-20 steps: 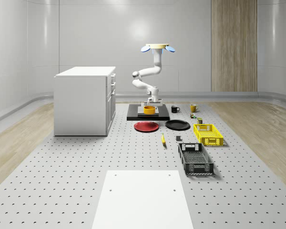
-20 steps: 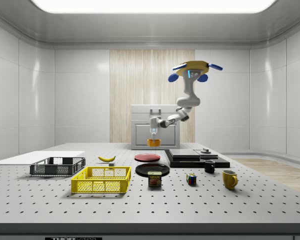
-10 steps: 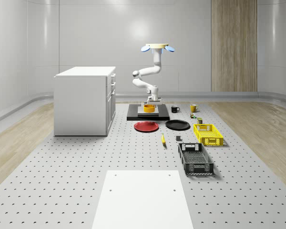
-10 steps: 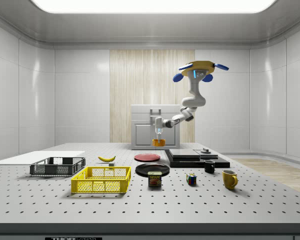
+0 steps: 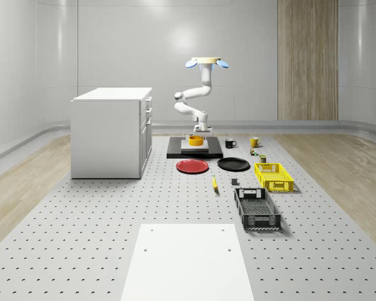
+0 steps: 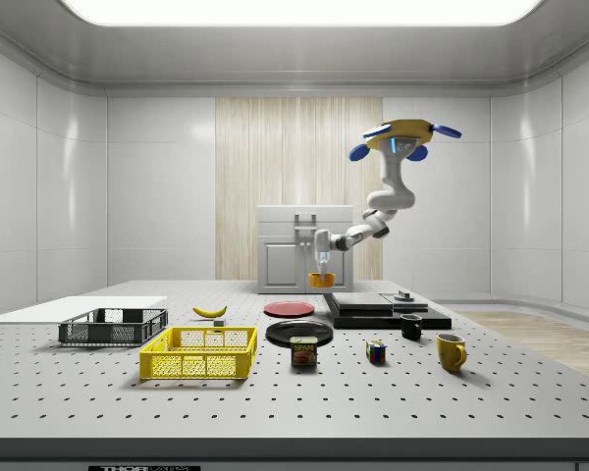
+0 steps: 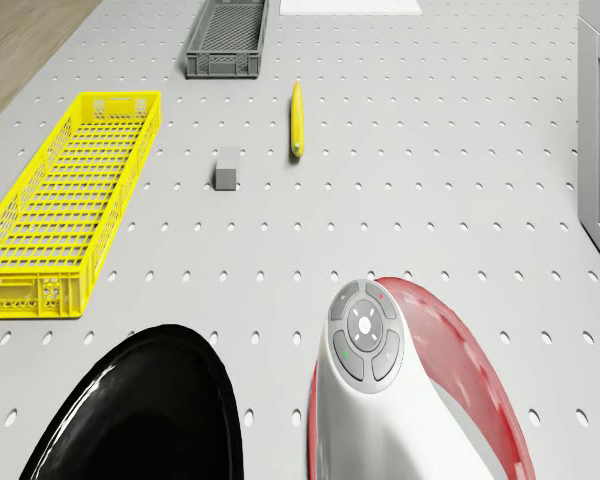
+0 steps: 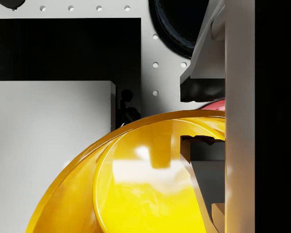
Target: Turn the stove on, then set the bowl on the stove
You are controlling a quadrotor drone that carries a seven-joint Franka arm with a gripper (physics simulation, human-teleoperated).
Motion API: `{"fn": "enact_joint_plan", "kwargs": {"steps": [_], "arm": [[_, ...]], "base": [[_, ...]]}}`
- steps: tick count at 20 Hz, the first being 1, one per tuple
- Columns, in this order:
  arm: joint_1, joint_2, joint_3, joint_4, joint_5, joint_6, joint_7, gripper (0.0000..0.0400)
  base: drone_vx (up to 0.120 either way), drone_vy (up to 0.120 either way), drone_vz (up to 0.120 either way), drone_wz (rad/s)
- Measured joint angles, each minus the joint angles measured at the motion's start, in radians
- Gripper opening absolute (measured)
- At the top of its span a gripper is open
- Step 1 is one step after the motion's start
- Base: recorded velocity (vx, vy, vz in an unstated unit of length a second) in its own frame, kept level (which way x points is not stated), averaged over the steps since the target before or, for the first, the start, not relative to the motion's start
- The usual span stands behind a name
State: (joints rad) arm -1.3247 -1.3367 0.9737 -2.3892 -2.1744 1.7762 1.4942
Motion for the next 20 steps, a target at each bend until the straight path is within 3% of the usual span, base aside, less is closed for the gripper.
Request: {"fn": "enact_joint_plan", "kwargs": {"steps": [20], "arm": [[-0.001,-0.002,0.0,0.0,0.001,0.002,0.001,0.01]], "base": [[-0.12,0.0,0.0,0.0]]}}
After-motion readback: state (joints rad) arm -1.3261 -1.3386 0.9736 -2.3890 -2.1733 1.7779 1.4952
